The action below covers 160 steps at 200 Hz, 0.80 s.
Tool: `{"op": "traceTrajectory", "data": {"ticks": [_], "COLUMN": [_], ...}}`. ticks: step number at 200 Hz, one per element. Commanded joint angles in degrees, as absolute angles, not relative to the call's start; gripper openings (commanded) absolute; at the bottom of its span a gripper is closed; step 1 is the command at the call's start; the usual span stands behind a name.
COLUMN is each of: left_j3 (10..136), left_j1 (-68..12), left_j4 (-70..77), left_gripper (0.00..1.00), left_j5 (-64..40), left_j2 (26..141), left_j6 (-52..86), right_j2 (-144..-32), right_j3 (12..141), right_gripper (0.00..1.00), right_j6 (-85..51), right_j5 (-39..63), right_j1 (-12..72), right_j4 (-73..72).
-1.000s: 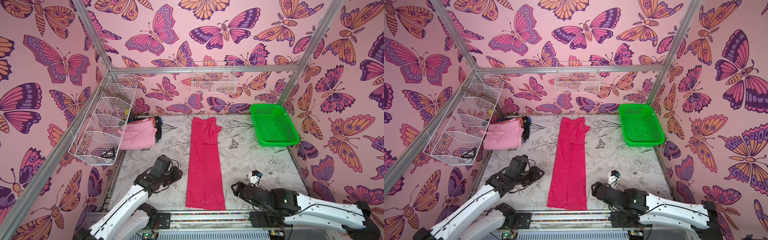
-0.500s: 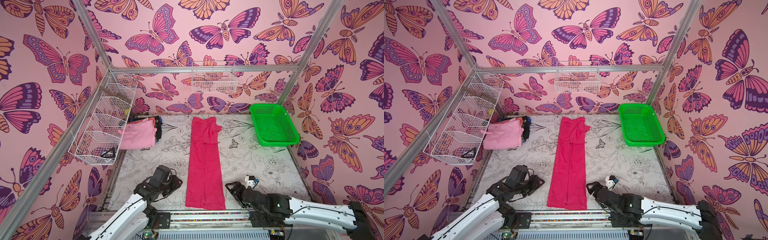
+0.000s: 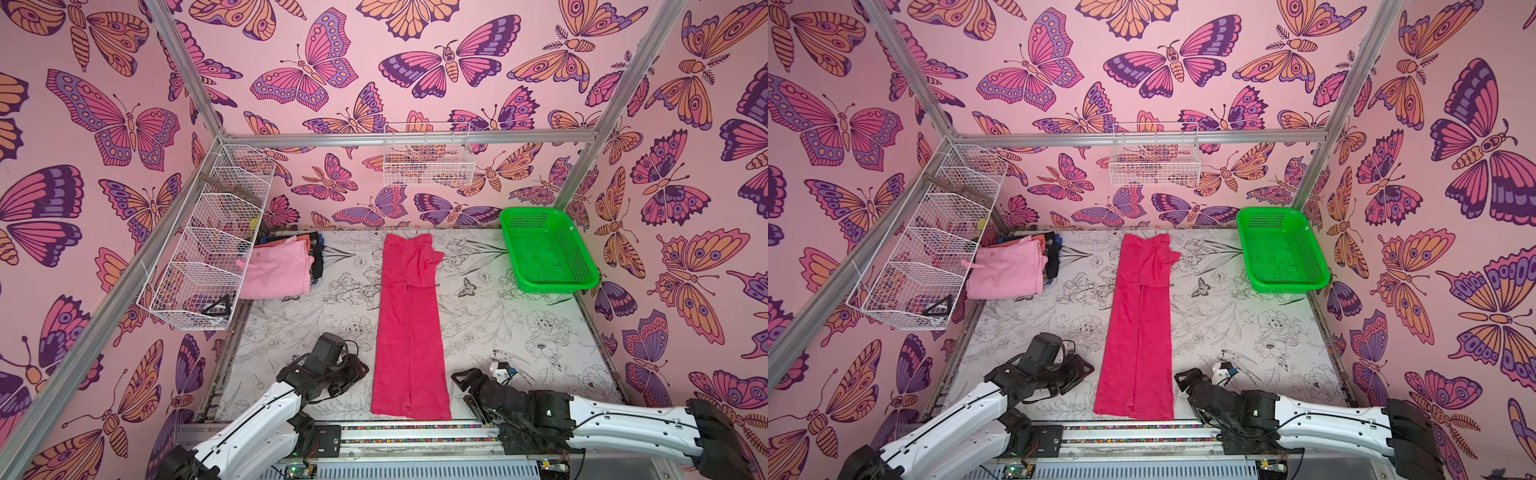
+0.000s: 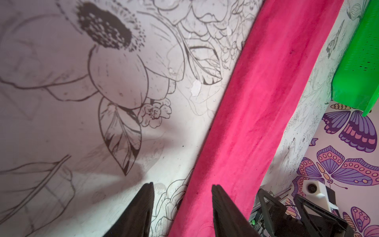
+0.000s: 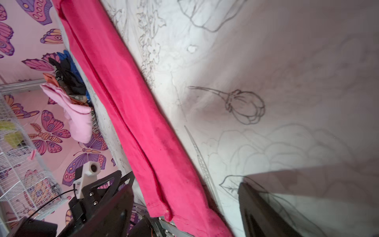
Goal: Fold and stack t-shirts
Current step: Fold the T-shirt.
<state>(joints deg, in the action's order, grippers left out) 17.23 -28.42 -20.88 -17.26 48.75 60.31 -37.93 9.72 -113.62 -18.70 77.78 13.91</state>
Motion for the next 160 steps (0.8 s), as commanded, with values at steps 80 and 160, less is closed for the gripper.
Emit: {"op": "traceTrajectory", "data": {"ticks": [80, 160], "left_j3": [21.7, 21.6], "left_j1": [-28.7, -28.7], "left_j4": [-13.4, -17.9], "left_gripper": [0.51, 0.5], "left_j5": [-22.0, -24.1], "left_j2": [62.5, 59.8], "left_j6": [58.6, 58.4], "right_j2": [-38.6, -37.4], "right_j3": [10.9, 11.0], "right_gripper": [0.81, 0.81], "right_j6": [-119.0, -114.9], "right_j5": [-8.3, -3.1], "right_j1": [78.2, 78.2], "right_j4": [24.7, 33.1]}}
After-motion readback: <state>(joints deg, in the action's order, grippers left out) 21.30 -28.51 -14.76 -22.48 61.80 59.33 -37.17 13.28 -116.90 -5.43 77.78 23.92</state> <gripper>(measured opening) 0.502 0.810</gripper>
